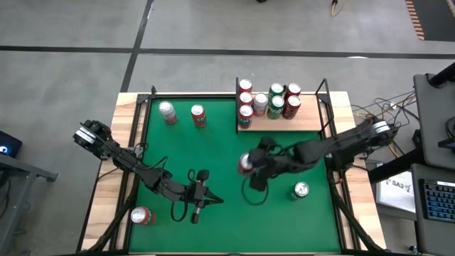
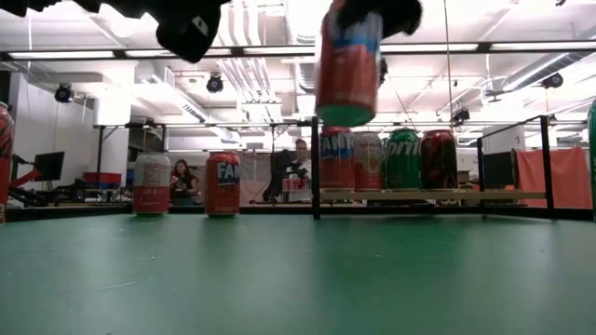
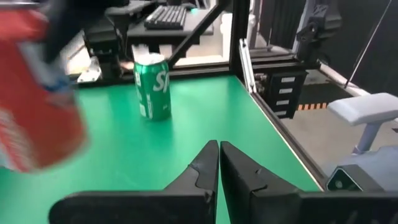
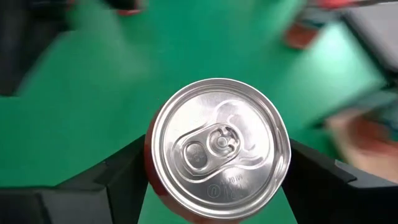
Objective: Place canned beverage on shelf
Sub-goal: Put the red soda can on the shelf
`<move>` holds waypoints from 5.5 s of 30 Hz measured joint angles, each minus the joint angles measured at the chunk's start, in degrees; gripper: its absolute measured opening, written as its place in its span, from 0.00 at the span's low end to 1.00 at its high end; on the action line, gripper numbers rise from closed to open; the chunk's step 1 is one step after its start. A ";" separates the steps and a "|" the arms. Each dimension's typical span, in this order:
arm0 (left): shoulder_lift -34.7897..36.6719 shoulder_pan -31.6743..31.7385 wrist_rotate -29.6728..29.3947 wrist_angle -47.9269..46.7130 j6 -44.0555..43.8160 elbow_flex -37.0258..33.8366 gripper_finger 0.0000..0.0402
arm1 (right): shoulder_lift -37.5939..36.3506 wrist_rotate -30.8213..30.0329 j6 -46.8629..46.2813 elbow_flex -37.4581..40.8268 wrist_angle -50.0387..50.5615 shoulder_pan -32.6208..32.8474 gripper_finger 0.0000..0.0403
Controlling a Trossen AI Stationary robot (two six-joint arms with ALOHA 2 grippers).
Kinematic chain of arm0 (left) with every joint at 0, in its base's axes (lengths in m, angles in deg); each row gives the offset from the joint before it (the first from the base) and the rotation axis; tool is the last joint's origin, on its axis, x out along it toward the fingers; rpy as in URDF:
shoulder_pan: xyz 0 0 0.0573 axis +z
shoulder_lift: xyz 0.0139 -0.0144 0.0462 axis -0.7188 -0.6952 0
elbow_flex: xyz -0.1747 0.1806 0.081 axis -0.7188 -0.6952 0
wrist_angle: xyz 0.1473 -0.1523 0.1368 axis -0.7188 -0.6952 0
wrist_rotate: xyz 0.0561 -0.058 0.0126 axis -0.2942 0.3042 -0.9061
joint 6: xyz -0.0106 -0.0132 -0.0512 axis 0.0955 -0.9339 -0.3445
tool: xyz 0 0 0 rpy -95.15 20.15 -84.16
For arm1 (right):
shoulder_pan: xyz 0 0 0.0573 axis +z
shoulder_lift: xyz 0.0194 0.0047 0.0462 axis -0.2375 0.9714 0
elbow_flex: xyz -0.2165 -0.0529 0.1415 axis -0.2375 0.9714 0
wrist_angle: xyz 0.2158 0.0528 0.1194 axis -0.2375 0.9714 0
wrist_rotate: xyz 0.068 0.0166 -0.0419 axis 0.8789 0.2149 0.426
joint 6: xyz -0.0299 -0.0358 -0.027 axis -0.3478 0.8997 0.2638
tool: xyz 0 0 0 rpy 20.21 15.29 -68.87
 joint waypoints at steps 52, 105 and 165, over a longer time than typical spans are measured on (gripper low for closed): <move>16.55 8.17 0.30 -0.10 29.37 0.00 0.00 | -35.43 -11.57 -20.10 32.43 17.78 -41.15 0.71; 25.45 8.63 -6.12 -4.25 39.87 0.00 0.00 | -31.44 -19.15 -25.20 34.31 13.97 -43.49 0.85; 25.79 16.15 -0.85 -12.71 38.75 0.00 0.00 | -14.18 8.83 -2.04 11.77 49.26 -50.63 0.03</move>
